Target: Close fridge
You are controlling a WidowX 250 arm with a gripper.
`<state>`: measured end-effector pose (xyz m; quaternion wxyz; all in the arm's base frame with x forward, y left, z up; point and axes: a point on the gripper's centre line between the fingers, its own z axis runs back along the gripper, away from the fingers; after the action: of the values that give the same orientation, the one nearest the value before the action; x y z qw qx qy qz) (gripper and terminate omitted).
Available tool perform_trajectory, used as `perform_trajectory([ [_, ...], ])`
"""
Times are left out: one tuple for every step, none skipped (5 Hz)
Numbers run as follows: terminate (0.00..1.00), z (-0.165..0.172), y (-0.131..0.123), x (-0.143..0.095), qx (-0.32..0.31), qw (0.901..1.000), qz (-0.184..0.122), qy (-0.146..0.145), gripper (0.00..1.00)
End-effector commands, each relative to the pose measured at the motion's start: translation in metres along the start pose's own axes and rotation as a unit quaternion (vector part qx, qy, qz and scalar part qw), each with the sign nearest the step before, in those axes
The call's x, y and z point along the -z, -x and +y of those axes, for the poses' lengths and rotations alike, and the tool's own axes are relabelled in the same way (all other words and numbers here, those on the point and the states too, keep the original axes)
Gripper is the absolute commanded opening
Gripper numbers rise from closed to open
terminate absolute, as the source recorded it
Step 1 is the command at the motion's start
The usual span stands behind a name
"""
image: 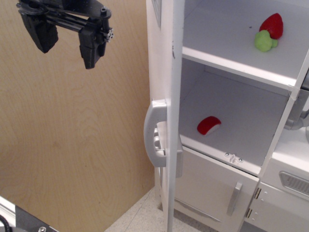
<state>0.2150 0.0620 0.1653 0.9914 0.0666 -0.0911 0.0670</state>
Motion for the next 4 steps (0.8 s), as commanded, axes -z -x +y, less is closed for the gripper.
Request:
perform_trajectory([
  [0.0, 0.0, 0.0, 0.0, 0.0, 1.0, 0.0, 0.0, 1.0],
  [0.0, 0.003, -0.025, 0.017, -0.015, 0.9998, 0.01, 0.0, 1.0],
  [0.0, 0.0, -0.041, 0.027, -0.02, 0.9998, -0.006, -0.007, 1.0],
  [0.0, -0.009, -0.052, 0.032, -0.025, 0.9995, -0.015, -0.012, 1.0],
])
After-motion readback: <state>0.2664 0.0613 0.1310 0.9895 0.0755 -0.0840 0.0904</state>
